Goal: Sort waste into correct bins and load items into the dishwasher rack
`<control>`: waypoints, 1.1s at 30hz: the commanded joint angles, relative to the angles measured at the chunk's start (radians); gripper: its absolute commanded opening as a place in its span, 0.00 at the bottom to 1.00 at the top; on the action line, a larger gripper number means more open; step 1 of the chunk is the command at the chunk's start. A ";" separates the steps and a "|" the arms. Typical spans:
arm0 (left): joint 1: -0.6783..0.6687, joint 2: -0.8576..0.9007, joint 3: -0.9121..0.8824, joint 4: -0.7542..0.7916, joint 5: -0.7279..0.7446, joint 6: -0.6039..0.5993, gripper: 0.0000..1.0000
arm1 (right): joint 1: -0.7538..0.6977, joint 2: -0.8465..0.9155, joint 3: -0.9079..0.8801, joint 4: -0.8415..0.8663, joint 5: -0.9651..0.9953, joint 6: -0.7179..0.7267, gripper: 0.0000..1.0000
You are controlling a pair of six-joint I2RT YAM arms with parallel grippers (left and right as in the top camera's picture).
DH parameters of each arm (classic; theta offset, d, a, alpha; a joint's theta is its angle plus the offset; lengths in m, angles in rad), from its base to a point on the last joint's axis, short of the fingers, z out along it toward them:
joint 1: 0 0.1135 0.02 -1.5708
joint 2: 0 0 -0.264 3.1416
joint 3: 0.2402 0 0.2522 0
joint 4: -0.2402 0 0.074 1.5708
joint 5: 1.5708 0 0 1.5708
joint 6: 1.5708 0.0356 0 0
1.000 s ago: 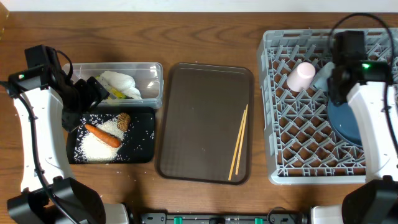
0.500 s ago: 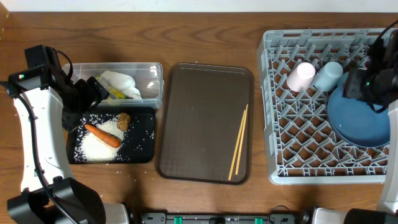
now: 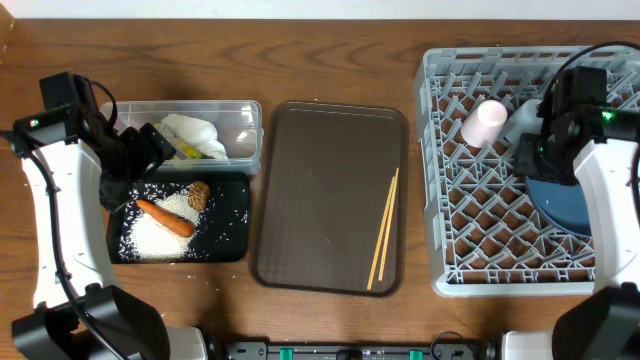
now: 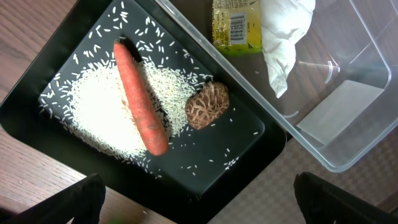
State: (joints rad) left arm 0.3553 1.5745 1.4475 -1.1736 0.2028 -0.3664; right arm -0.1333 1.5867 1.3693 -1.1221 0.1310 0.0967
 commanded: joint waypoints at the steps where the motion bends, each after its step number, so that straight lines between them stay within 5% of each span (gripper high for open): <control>1: 0.004 -0.015 0.001 -0.003 -0.006 0.002 0.98 | 0.003 0.044 -0.005 0.023 0.056 0.023 0.46; 8: 0.004 -0.015 0.001 -0.003 -0.006 0.002 0.98 | 0.004 0.154 -0.005 0.023 0.045 0.023 0.34; 13: 0.005 -0.015 0.001 -0.003 -0.006 0.002 0.98 | 0.004 0.158 -0.002 0.024 0.045 0.022 0.01; 20: 0.005 -0.015 0.001 -0.003 -0.006 0.002 0.98 | 0.003 0.136 0.008 0.038 0.016 0.022 0.01; 33: 0.005 -0.015 0.001 -0.003 -0.006 0.002 0.98 | -0.021 -0.141 0.075 0.026 -0.413 -0.111 0.01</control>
State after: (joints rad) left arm 0.3553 1.5745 1.4479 -1.1736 0.2028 -0.3664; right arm -0.1364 1.5253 1.4136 -1.0920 -0.1543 0.0219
